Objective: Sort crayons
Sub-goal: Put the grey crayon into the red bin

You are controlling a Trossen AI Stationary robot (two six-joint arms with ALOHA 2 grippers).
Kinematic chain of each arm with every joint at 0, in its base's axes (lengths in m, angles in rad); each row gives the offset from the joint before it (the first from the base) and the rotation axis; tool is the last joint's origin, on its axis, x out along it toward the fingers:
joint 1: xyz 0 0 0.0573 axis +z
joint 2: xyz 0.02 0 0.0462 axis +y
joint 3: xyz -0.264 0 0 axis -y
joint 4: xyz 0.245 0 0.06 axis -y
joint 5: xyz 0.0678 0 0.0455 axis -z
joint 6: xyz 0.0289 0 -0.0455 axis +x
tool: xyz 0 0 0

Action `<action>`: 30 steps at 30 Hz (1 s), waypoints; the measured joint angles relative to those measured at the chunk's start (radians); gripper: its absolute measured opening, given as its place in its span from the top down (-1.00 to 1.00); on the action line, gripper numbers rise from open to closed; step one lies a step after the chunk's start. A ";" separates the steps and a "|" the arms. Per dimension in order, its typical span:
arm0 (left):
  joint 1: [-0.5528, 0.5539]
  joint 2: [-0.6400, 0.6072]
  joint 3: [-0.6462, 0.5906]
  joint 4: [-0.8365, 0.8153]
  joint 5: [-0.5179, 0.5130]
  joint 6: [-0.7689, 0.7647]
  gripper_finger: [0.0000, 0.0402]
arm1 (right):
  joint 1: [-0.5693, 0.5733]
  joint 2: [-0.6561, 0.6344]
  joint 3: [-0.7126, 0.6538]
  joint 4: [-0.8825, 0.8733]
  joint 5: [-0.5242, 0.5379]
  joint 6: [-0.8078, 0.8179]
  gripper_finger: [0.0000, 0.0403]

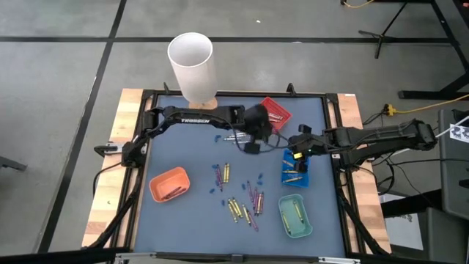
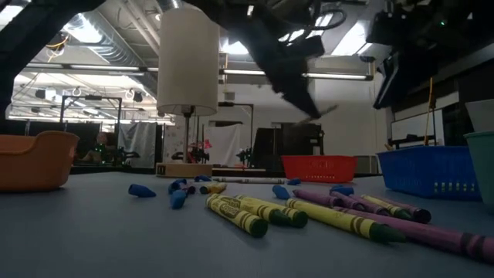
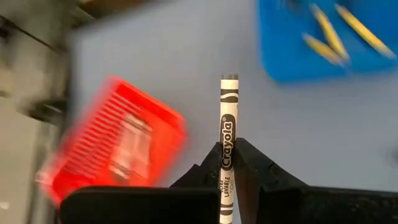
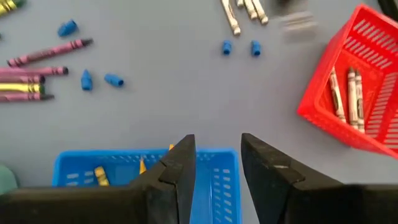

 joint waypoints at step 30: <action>0.140 0.040 0.002 0.407 -0.006 -0.071 0.79 | 0.000 0.000 0.000 0.098 0.000 -0.008 0.37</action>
